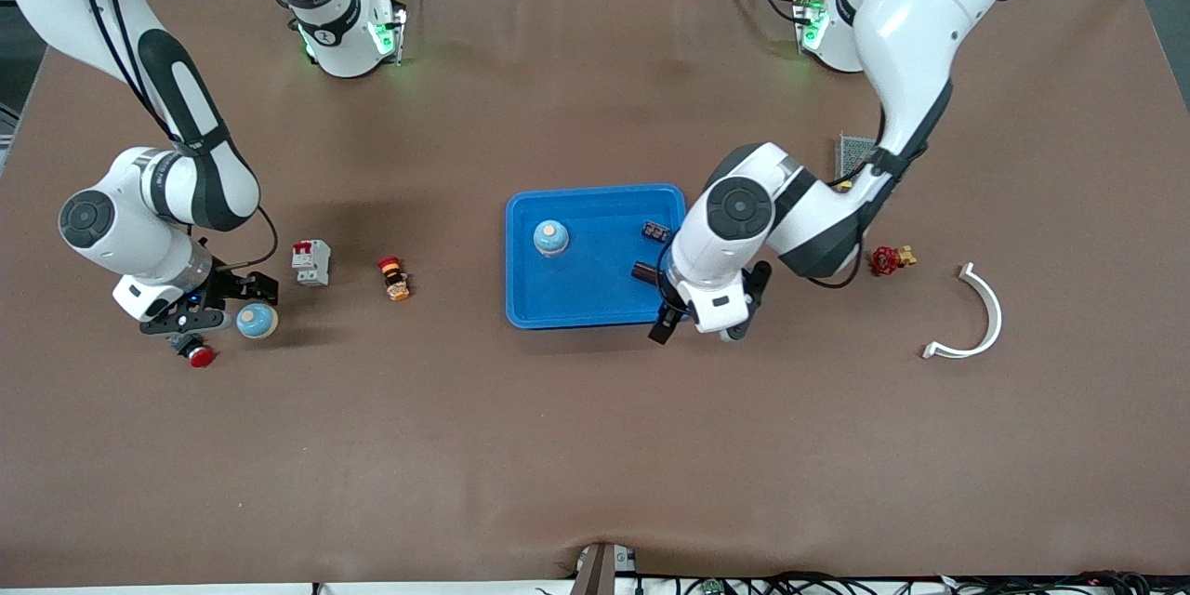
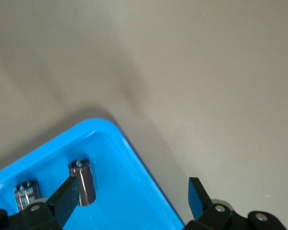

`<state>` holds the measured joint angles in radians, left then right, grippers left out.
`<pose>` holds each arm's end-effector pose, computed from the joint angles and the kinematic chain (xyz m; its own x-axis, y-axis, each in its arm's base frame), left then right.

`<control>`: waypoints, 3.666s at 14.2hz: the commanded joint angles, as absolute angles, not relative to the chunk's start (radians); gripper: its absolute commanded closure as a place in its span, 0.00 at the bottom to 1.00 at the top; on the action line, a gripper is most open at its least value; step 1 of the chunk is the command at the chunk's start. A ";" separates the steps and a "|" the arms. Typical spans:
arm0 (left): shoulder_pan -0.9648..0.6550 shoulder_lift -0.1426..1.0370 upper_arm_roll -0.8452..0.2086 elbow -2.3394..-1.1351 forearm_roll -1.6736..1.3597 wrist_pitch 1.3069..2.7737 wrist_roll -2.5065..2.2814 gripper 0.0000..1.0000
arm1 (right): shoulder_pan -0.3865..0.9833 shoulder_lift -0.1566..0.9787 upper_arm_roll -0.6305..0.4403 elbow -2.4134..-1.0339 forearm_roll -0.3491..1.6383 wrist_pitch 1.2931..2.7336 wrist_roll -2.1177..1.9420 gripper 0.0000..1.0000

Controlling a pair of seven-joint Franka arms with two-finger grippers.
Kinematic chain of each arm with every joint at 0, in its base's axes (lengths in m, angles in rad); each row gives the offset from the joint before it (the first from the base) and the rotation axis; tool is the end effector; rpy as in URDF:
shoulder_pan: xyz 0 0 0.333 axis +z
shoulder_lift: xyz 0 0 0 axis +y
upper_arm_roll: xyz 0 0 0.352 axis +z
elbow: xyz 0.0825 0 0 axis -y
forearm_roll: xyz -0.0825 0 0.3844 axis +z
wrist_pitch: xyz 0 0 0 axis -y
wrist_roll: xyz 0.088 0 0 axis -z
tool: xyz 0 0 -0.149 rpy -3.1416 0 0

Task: Place electrolytic capacitor and blue bell in tray
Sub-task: 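Withdraw the left gripper to the side while the right gripper grasps the second bell, then carry the blue bell with the right gripper into the tray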

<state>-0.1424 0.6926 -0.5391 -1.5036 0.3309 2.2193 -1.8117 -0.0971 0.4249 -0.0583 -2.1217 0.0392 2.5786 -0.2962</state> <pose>0.6322 -0.3960 0.2986 0.4828 0.8722 -0.0781 0.8735 -0.4733 0.1141 0.5897 -0.0922 0.2019 0.9931 0.1134 0.0310 0.1131 -0.9935 0.0116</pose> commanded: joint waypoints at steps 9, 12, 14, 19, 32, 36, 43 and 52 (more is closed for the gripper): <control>0.020 0.460 -0.540 -1.513 0.339 1.922 -1.260 0.00 | -0.098 0.511 -0.060 -2.036 0.057 2.585 -0.288 0.00; 0.077 0.411 -0.545 -1.513 0.333 1.862 -1.105 0.00 | -0.098 0.526 -0.060 -2.036 0.057 2.612 -0.288 0.00; 0.109 0.381 -0.545 -1.513 0.333 1.830 -1.020 0.00 | -0.098 0.535 -0.060 -2.034 0.057 2.625 -0.288 0.00; 0.173 0.304 -0.545 -1.511 0.331 1.753 -0.795 0.00 | -0.094 0.548 -0.060 -2.031 0.057 2.626 -0.281 0.00; 0.120 0.140 -0.361 -1.496 0.151 1.586 -0.531 0.00 | -0.083 0.561 -0.060 -2.034 0.055 2.658 -0.268 0.27; 0.051 0.072 -0.232 -1.506 0.091 1.525 -0.401 0.00 | -0.083 0.561 -0.060 -2.034 0.057 2.649 -0.265 1.00; 0.003 -0.011 -0.094 -1.560 0.028 1.493 -0.229 0.00 | -0.058 0.511 -0.055 -1.997 0.057 2.490 -0.152 1.00; 0.006 -0.049 -0.061 -1.559 0.018 1.448 -0.149 0.00 | 0.263 0.477 -0.052 -1.813 0.083 2.232 0.791 1.00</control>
